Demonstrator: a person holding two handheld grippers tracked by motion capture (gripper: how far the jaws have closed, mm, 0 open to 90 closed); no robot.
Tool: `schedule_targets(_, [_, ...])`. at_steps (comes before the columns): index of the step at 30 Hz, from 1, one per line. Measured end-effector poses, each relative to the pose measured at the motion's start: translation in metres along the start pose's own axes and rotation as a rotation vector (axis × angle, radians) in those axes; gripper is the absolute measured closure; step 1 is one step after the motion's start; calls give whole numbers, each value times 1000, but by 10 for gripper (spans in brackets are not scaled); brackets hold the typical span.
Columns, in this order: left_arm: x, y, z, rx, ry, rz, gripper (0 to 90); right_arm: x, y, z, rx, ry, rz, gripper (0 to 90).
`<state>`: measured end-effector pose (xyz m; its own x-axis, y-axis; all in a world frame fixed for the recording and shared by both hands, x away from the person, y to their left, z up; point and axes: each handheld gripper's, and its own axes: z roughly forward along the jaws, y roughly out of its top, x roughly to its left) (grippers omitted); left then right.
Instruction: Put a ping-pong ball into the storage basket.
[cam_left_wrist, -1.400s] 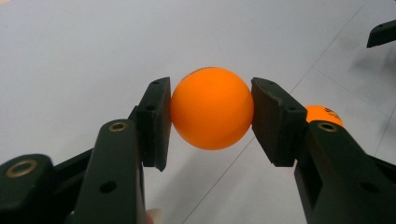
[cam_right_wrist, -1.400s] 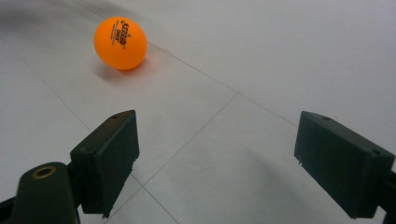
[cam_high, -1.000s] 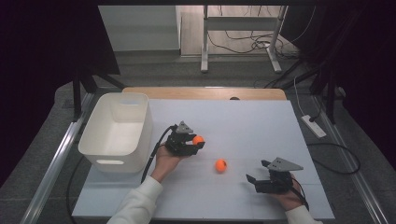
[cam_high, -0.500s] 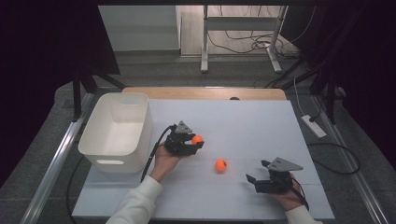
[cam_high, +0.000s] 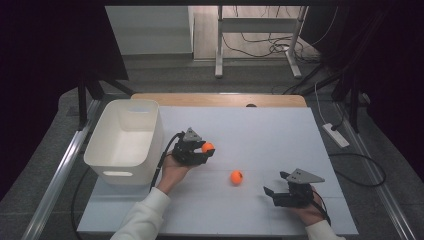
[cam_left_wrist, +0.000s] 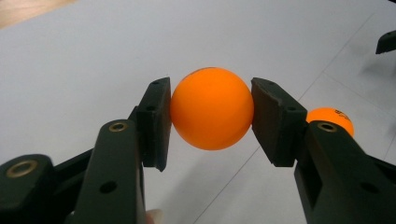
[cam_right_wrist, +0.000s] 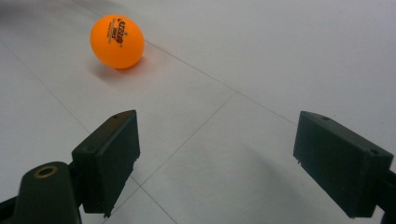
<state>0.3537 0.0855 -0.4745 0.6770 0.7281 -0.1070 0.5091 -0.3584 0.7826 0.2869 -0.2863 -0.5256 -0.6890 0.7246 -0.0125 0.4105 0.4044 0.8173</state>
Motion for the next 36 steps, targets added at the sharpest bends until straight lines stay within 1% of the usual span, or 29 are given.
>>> schedule_targets(9, [9, 2, -11, -24, 17, -19, 507, 0, 0, 0, -7, 0, -1, 140])
schedule_targets(13, [11, 6, -18, -44, 24, -25, 507, 0, 1, -2, -13, -2, 0, 140])
schedule_targets(17, [13, 9, -24, -53, 34, -19, 507, 0, 1, -3, -22, 1, 3, 139])
schedule_targets(22, [15, 13, -33, -77, 41, -32, 507, 1, 3, -4, -41, -3, 4, 139])
schedule_targets(29, [17, 19, -44, -90, 51, -21, 507, 1, 5, -8, -67, -7, 12, 140])
schedule_targets(35, [20, 22, -56, -112, 53, -30, 506, 1, 6, -9, -81, -9, 22, 140])
schedule_targets(36, [20, 22, -56, -112, 53, -30, 507, 1, 6, -9, -81, -9, 22, 140])
